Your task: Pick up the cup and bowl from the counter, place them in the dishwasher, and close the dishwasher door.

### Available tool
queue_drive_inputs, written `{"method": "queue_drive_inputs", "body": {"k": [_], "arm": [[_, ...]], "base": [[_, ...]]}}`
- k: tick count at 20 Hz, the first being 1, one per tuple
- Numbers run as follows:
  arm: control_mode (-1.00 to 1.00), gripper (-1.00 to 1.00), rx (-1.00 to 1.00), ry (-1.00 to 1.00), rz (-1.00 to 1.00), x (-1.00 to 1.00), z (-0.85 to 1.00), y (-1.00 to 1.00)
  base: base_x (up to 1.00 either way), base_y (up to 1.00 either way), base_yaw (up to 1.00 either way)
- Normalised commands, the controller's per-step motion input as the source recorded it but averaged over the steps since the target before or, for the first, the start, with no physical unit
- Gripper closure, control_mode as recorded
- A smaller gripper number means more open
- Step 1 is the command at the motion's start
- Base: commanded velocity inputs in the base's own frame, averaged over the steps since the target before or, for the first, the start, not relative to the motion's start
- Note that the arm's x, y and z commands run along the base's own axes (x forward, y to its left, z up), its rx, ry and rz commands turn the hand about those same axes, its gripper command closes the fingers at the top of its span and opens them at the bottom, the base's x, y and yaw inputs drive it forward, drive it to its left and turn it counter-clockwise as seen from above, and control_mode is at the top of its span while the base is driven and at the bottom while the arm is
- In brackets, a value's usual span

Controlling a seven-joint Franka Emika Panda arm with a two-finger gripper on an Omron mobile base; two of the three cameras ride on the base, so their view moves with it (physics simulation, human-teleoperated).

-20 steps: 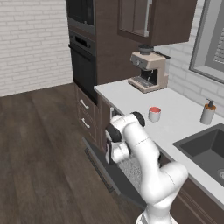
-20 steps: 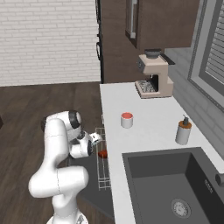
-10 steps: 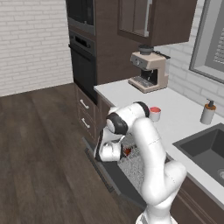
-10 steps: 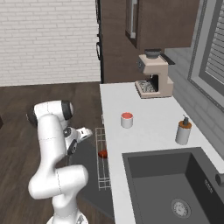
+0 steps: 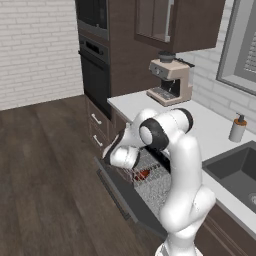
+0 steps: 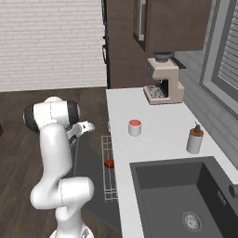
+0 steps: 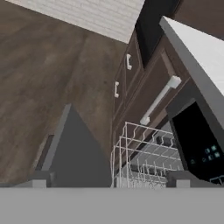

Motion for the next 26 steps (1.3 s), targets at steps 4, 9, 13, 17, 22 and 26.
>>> {"method": "queue_drive_inputs", "body": {"k": [4, 9, 13, 17, 22, 26], "arm": [[-1.0, -1.0, 0.11, -0.08, 0.0, -0.11, 1.0, 0.0], [-1.0, -1.0, 0.11, -0.21, -0.13, -0.4, 1.0, -0.04], [-1.0, -1.0, 0.14, -0.24, -0.23, -0.31, 1.0, -0.02], [-1.0, -1.0, 0.15, -0.16, -0.25, -0.14, 1.0, -0.08], [-1.0, -1.0, 0.16, -0.08, -0.19, 0.0, 1.0, -0.12], [-1.0, -1.0, 0.16, -0.02, -0.19, -0.11, 1.0, -0.23]], "base": [[0.0, 0.0, 0.0], [0.0, 0.0, 0.0], [0.0, 0.0, 0.0], [0.0, 0.0, 0.0], [0.0, 0.0, 0.0], [0.0, 0.0, 0.0]]}}
